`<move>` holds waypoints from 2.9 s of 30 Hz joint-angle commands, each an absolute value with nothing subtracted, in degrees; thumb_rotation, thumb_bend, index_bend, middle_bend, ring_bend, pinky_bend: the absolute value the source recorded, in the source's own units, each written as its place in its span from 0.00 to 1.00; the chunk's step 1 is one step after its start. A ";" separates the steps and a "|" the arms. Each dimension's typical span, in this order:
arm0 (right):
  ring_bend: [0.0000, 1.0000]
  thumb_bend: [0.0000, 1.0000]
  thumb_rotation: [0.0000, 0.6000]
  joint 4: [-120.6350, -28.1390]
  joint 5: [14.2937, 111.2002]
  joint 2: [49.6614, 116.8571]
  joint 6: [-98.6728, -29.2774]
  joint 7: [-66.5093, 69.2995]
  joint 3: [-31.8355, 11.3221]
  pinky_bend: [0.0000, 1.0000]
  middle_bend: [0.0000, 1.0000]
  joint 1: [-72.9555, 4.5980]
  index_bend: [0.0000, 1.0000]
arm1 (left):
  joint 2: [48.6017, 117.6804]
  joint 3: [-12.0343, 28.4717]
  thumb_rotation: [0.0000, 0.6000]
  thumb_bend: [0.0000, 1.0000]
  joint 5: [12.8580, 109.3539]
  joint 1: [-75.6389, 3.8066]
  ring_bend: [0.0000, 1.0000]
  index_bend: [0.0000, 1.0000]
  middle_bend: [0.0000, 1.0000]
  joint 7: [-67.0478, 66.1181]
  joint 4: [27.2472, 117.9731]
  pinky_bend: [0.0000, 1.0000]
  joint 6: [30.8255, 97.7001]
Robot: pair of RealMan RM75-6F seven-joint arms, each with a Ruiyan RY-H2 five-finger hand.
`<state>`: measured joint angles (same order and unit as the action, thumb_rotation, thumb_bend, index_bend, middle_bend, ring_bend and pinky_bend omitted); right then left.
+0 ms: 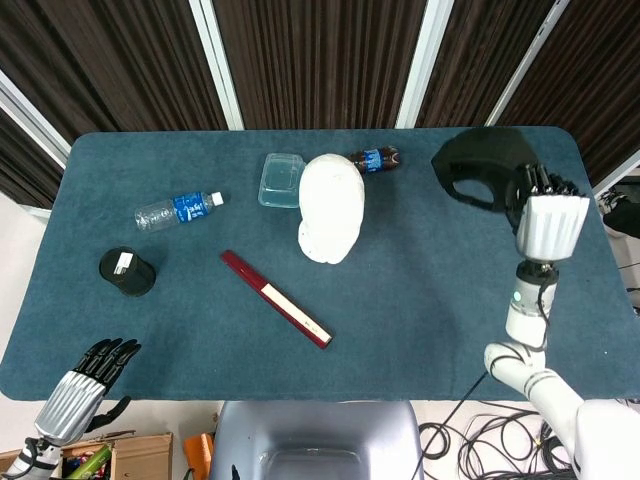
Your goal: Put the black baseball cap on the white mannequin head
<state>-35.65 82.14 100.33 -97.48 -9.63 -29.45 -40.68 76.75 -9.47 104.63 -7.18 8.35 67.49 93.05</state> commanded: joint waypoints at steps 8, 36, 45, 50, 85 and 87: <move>0.74 0.44 1.00 -42.54 90.24 97.34 -101.66 -27.67 -27.35 0.92 0.72 -54.17 1.00 | 75.78 -9.29 1.00 0.32 104.01 -7.49 0.09 0.00 0.11 6.74 69.82 0.13 91.39; 0.74 0.41 1.00 -31.82 97.43 109.15 -101.25 -25.34 -12.65 0.92 0.72 -56.93 1.00 | 75.19 -8.87 1.00 0.32 103.73 -7.14 0.09 0.00 0.11 6.57 70.68 0.13 90.95; 0.74 0.41 1.00 -27.26 97.64 112.13 -102.17 -21.21 -9.56 0.92 0.73 -53.46 1.00 | 75.23 -8.98 1.00 0.32 103.69 -7.08 0.09 0.00 0.12 6.47 70.65 0.13 90.58; 0.75 0.41 1.00 -24.27 97.27 113.50 -102.09 -18.83 -8.52 0.92 0.73 -51.92 1.00 | 75.40 -8.91 1.00 0.32 103.23 -7.15 0.09 0.00 0.12 6.87 70.34 0.13 89.93; 0.02 0.14 1.00 -69.02 93.32 91.03 -105.75 -29.75 4.48 0.24 0.01 -23.38 0.00 | 74.80 -7.01 1.00 0.33 101.06 -5.88 0.09 0.00 0.12 9.22 69.93 0.13 93.00; 0.00 0.14 1.00 -77.16 90.46 85.51 -106.59 -31.17 6.85 0.17 0.00 -18.40 0.00 | 74.09 -6.50 1.00 0.33 100.42 -5.56 0.09 0.00 0.11 9.54 71.13 0.13 93.70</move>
